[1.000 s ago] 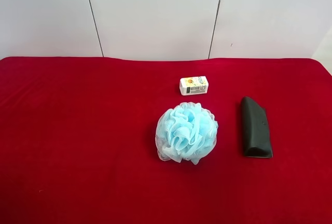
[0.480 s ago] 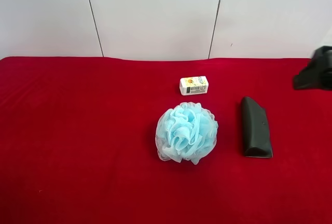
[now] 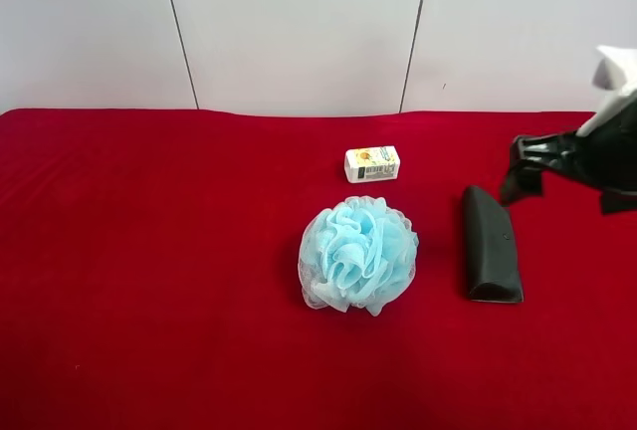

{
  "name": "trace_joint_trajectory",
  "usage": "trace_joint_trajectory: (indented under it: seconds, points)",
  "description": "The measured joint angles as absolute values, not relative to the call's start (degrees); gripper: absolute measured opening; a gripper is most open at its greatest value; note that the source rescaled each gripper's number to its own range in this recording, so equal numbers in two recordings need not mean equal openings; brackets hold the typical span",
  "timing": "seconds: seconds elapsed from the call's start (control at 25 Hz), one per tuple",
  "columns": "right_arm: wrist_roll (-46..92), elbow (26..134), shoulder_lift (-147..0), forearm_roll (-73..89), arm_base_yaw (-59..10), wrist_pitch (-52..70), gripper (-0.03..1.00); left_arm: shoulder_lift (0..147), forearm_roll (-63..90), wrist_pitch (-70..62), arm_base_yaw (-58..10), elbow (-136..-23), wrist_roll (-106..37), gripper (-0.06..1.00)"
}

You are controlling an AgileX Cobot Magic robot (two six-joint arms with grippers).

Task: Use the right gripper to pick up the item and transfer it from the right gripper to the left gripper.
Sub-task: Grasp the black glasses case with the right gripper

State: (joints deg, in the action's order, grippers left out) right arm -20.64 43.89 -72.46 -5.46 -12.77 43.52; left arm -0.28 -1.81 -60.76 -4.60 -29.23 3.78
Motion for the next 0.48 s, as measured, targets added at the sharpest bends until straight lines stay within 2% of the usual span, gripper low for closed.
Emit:
trace_joint_trajectory:
  seconds: [0.48]
  points:
    - [-21.16, 44.26, -86.77, -5.83, -12.77, 38.54, 0.99, -0.28, -1.81, -60.76, -4.6, -29.23, 3.78, 1.0]
